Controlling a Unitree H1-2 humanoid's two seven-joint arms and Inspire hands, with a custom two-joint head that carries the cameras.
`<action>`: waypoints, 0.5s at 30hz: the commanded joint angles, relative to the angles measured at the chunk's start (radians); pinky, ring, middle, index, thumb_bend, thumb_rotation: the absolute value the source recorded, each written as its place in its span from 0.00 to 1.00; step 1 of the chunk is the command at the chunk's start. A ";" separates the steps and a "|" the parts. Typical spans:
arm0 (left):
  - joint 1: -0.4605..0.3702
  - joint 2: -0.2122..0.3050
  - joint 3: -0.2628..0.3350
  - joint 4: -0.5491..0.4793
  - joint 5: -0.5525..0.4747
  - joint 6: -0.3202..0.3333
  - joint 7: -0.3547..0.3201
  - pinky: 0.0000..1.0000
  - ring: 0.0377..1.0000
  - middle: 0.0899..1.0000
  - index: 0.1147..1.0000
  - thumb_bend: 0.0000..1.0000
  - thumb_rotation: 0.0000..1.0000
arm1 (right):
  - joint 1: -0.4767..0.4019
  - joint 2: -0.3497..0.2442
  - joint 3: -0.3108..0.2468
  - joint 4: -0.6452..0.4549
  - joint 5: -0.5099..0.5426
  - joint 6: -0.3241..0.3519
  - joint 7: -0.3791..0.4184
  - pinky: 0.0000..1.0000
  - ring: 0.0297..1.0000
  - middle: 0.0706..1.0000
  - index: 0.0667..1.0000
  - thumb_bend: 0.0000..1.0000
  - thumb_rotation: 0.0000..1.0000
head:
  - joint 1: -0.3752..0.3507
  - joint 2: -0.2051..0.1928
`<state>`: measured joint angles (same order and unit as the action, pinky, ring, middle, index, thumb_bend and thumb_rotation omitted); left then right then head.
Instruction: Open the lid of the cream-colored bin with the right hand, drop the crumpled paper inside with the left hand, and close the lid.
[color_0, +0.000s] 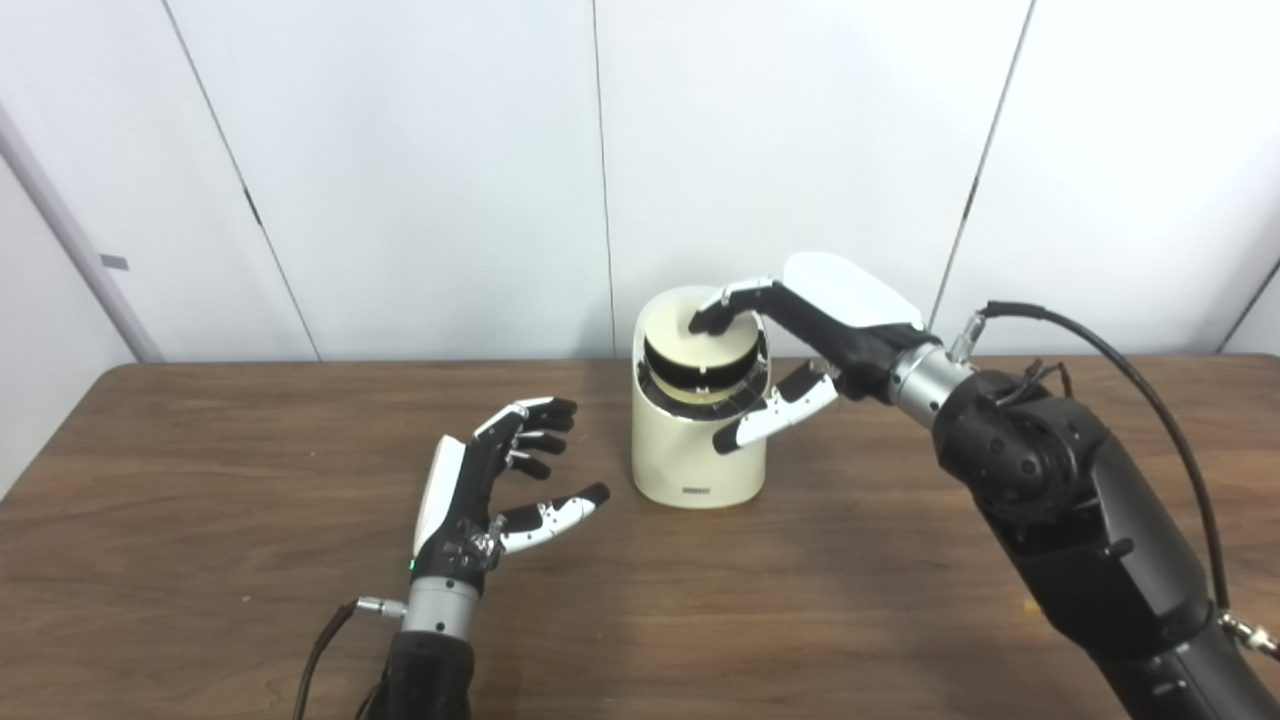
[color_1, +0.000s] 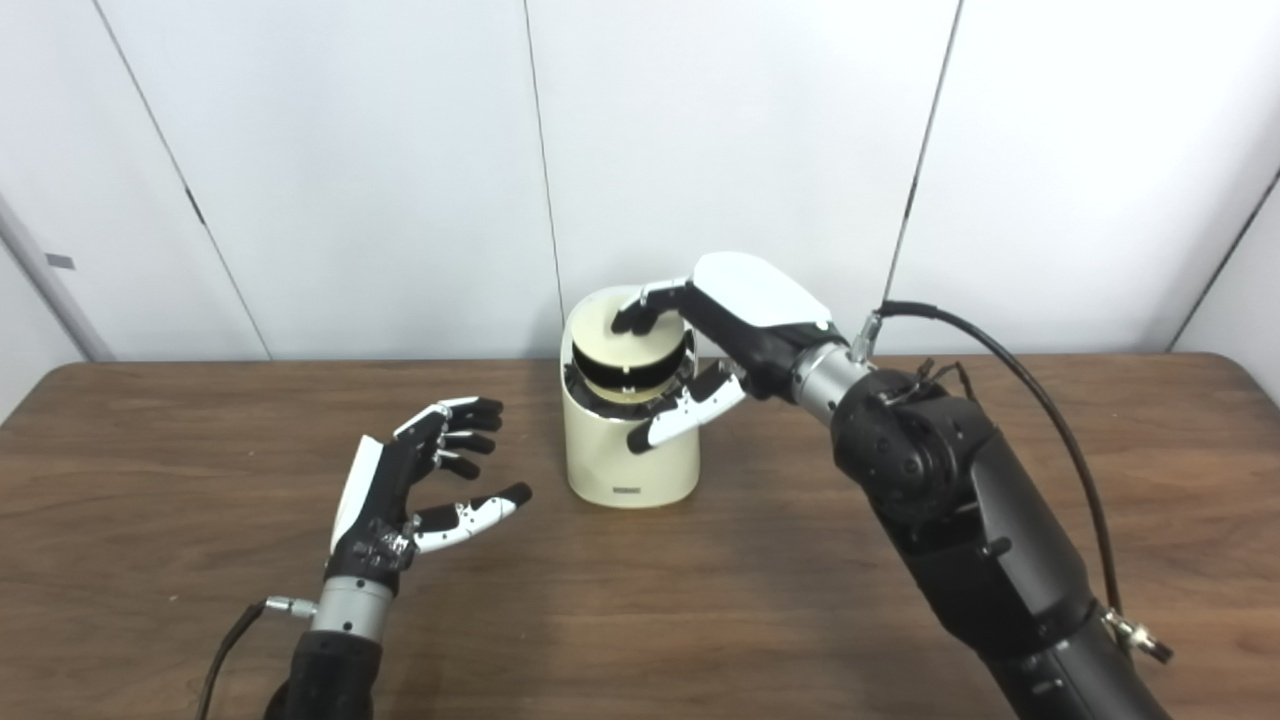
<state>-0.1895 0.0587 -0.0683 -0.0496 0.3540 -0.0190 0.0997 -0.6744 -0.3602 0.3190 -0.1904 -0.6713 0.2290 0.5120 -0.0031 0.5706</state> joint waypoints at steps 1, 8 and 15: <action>-0.037 -0.007 -0.003 -0.039 0.009 -0.005 0.007 0.56 0.65 0.68 0.69 0.70 0.04 | -0.033 -0.017 -0.002 -0.033 0.000 -0.030 -0.003 0.79 0.85 0.69 0.69 0.80 0.40 | 0.001 0.002; -0.038 -0.008 -0.006 -0.035 0.014 -0.009 0.009 0.56 0.65 0.68 0.68 0.71 0.06 | -0.020 -0.017 0.012 -0.031 -0.005 -0.046 -0.002 0.79 0.85 0.68 0.68 0.81 0.38 | 0.006 0.010; -0.040 -0.010 -0.005 -0.037 0.017 -0.001 0.011 0.56 0.65 0.68 0.68 0.71 0.06 | -0.016 -0.016 0.020 -0.032 -0.002 -0.057 0.007 0.82 0.85 0.68 0.69 0.81 0.38 | 0.008 0.017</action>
<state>-0.1896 0.0492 -0.0740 -0.0522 0.3593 -0.0127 0.1003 -0.6560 -0.3654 0.3416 -0.1911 -0.6773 0.1970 0.5173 0.0046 0.5875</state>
